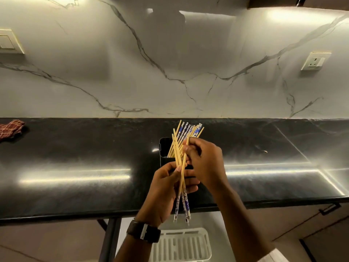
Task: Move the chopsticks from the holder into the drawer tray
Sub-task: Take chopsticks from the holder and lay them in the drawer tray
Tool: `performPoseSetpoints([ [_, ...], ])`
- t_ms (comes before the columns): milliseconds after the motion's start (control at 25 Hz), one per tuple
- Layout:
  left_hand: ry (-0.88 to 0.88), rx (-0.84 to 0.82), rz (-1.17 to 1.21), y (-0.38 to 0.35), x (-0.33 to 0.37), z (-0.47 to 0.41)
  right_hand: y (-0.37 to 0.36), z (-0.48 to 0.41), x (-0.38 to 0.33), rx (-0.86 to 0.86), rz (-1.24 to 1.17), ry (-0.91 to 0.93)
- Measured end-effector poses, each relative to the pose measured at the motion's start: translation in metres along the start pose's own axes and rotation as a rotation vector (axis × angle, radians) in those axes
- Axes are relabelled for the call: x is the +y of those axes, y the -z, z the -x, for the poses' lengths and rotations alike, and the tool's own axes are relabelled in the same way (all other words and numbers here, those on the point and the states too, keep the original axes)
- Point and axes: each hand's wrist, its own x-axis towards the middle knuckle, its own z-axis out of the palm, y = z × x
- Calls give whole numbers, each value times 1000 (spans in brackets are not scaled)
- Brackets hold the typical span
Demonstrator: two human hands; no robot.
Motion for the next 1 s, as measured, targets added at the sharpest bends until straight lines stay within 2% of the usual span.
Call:
performPoseSetpoints([
  [120, -68, 15, 11, 4, -1, 6, -3, -7, -1, -79, 8, -13],
  [240, -120, 9, -23, 5, -1, 9, -7, -11, -3, -33, -78, -44],
  [400, -125, 42, -65, 2, -12, 10, -18, -10, -5, -57, -18, 25],
  [520, -152, 117, 35, 6, -19, 11, -24, -1, 9, -20, -17, 9],
  [560, -169, 157, 87, 8, -20, 10, -27, 8, 17, 59, -52, -81],
  [600, -195, 209, 137, 10, -20, 9, -31, 20, 28, 176, -137, -253],
  [680, -267, 325, 219, 13, -19, 5, -38, 51, 49, 387, -462, -753],
  [760, -324, 394, 262, 14, -22, 1, -46, 77, 63, 333, -866, -1193],
  [800, -332, 408, 248, 11, -26, 1, -51, 85, 68, 277, -1072, -1299],
  [880, -298, 415, 161, 4, -42, 5, -60, 88, 68, 239, -1376, -1346],
  [1000, -214, 457, 91, -4, -66, 14, -61, 83, 63, 245, -1411, -1292],
])
